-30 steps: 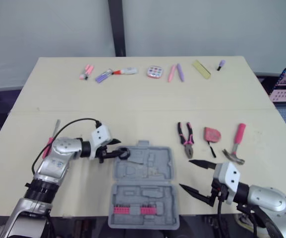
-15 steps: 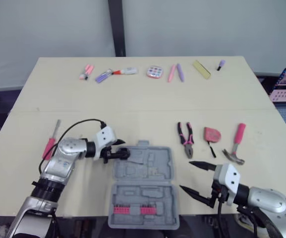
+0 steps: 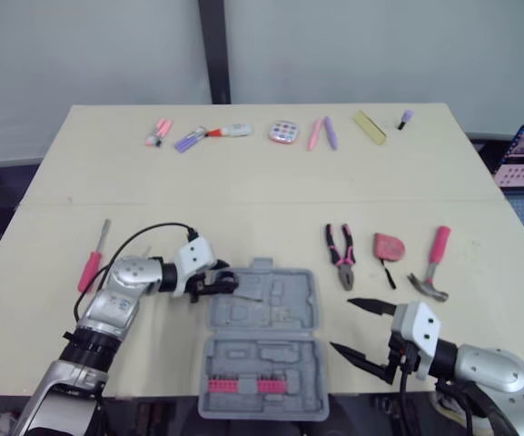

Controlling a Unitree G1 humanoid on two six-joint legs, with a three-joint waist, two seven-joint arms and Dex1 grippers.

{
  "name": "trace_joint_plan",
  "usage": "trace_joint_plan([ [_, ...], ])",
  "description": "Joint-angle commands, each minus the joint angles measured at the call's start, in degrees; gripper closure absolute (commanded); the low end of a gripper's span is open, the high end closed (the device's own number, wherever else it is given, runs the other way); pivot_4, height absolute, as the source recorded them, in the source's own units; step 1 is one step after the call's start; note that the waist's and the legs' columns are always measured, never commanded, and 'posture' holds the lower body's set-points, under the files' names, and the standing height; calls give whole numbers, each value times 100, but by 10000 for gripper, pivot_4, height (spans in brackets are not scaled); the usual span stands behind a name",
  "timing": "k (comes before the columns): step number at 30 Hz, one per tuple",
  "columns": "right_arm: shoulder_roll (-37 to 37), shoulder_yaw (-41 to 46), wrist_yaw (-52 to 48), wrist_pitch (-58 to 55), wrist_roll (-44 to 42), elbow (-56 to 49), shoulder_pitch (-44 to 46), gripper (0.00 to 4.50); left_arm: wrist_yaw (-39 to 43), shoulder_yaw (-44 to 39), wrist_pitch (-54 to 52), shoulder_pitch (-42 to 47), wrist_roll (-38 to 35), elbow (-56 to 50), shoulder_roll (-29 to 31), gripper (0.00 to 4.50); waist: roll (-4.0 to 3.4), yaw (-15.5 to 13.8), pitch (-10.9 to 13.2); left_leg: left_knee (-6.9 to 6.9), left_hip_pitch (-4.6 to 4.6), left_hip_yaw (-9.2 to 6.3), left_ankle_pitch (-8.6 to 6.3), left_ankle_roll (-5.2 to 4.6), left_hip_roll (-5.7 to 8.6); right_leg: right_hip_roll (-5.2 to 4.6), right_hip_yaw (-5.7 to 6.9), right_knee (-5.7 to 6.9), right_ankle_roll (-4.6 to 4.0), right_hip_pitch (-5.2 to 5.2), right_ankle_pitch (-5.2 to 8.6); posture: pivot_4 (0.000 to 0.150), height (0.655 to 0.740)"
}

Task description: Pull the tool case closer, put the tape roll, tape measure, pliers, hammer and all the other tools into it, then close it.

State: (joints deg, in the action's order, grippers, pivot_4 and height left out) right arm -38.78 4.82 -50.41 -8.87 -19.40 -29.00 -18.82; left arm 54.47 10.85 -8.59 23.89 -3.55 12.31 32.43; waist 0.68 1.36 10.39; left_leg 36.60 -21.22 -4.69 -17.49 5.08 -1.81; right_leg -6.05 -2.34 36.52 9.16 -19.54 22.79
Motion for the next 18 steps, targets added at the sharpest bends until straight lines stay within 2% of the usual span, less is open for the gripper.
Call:
trace_joint_plan([
  [1, -61, 127, 21, 11, -62, -210, -18, 0, -20, 92, 66, -135, 98, 78, -42, 21203, 0, -1, 0, 0, 0, 0, 0, 0, 0, 0, 0, 0, 0, 0, 0, 1500, 7400],
  [10, -94, 119, 22, -5, -81, -211, 11, 0, -51, -26, 69, -144, -12, 19, -114, 21203, -5, -7, -4, 0, 1, 0, 0, 0, 0, 0, 0, -2, 0, 2, 0, 1500, 7400],
  [13, -82, 117, 43, -29, -94, -214, 60, 0, -27, -361, -271, -128, -416, -376, -111, 21203, -5, -3, -4, 0, 0, 0, 0, 0, 0, 0, 0, 0, 0, 2, 0, 1500, 7400],
  [18, -34, 118, 91, -76, -127, -168, 202, 0, 68, -1022, -1053, -354, -1137, -1620, 285, 21203, -5, 14, -4, -1, -2, -1, 0, 0, -1, 0, 0, 0, 0, -1, 0, 1500, 7400],
])
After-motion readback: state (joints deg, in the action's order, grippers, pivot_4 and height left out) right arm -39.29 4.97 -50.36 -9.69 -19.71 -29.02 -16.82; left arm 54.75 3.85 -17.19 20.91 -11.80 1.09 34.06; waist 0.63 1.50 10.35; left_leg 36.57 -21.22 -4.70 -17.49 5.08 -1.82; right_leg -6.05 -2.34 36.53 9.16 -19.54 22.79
